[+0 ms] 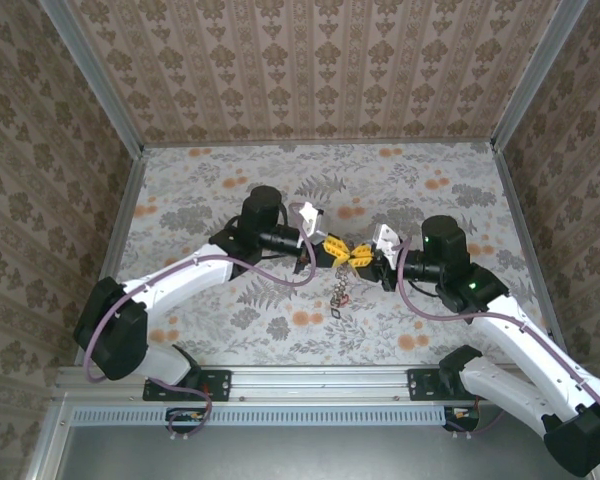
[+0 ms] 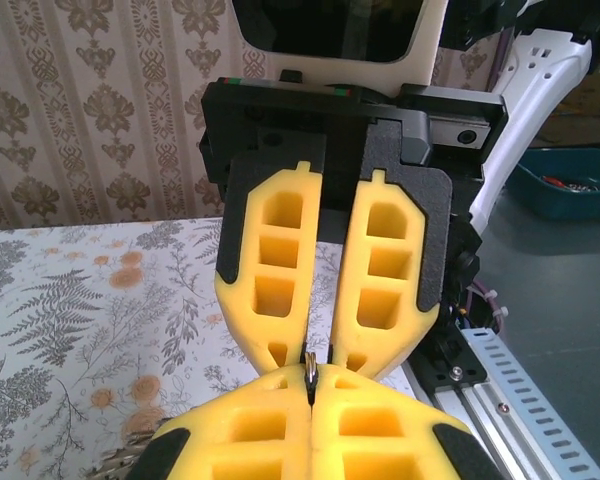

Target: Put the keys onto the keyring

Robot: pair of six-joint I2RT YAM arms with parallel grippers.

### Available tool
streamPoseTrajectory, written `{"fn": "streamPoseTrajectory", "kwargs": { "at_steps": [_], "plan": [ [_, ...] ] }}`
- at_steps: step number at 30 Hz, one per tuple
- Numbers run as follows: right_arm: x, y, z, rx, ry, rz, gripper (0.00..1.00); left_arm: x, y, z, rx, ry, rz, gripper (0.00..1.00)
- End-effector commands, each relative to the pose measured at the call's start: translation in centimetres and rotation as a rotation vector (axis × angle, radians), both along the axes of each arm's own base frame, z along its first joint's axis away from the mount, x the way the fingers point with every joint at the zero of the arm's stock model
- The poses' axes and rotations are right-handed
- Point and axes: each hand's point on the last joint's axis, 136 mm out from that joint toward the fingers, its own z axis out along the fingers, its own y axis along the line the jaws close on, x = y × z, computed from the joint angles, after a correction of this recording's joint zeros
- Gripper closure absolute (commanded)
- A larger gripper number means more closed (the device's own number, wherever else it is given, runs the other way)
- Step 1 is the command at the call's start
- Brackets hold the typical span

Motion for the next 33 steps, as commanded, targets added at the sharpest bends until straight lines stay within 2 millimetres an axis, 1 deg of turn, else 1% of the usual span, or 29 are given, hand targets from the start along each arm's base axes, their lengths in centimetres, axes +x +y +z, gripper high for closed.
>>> {"fn": "streamPoseTrajectory", "kwargs": {
  "at_steps": [1,2,4,6,7,9,12,13,14,17,21,24,27,28,33],
  "plan": [
    [-0.6,1.1,0.6,0.041,-0.007,0.07,0.94,-1.8,0.0,3.5,-0.113,-0.083,-0.059,1.0],
    [-0.5,1.0,0.5,0.03,-0.008,0.062,0.97,-1.6,0.0,3.4,-0.101,-0.078,-0.047,1.0],
    [-0.3,0.6,0.3,-0.005,-0.014,0.04,1.0,-1.1,0.2,2.7,-0.055,-0.066,-0.012,0.99],
    [-0.1,0.0,-0.4,-0.073,-0.011,0.021,1.0,-0.8,0.5,1.0,0.048,-0.075,0.021,0.82],
    [0.0,-0.2,-0.8,-0.113,-0.004,0.017,1.0,-0.7,0.7,-0.2,0.124,-0.084,0.032,0.79],
    [0.2,-0.7,-1.7,-0.186,0.012,0.01,1.0,-0.5,1.2,-2.3,0.248,-0.079,0.046,0.79],
    [0.6,-1.0,-2.2,-0.268,0.011,-0.006,1.0,-0.1,1.3,-3.6,0.332,-0.049,0.051,0.77],
    [0.8,-1.0,-2.1,-0.286,0.0,-0.011,1.0,-0.1,1.3,-3.8,0.338,-0.042,0.046,0.76],
    [0.7,-1.2,-2.6,-0.323,0.015,-0.012,1.0,-0.1,1.2,-3.8,0.338,-0.036,0.045,0.75],
    [0.7,-1.1,-3.2,-0.39,0.015,-0.005,1.0,0.5,0.8,-3.9,0.344,-0.032,0.06,0.75],
    [0.7,-0.5,-2.6,-0.347,0.013,0.006,1.0,0.9,0.4,-4.5,0.368,-0.015,0.059,0.75],
    [0.7,-0.3,-2.8,-0.34,0.02,0.008,1.0,0.8,0.2,-4.6,0.376,0.012,0.043,0.75],
    [0.6,-0.1,-2.9,-0.336,0.028,0.021,1.0,0.7,0.0,-4.5,0.364,0.02,0.035,0.82],
    [0.6,-0.1,-3.0,-0.332,0.031,0.025,1.0,0.7,0.0,-4.3,0.357,0.018,0.038,0.83],
    [0.7,0.0,-3.0,-0.329,0.031,0.023,1.0,0.7,0.1,-3.6,0.33,0.003,0.046,0.77]
  ]
}}
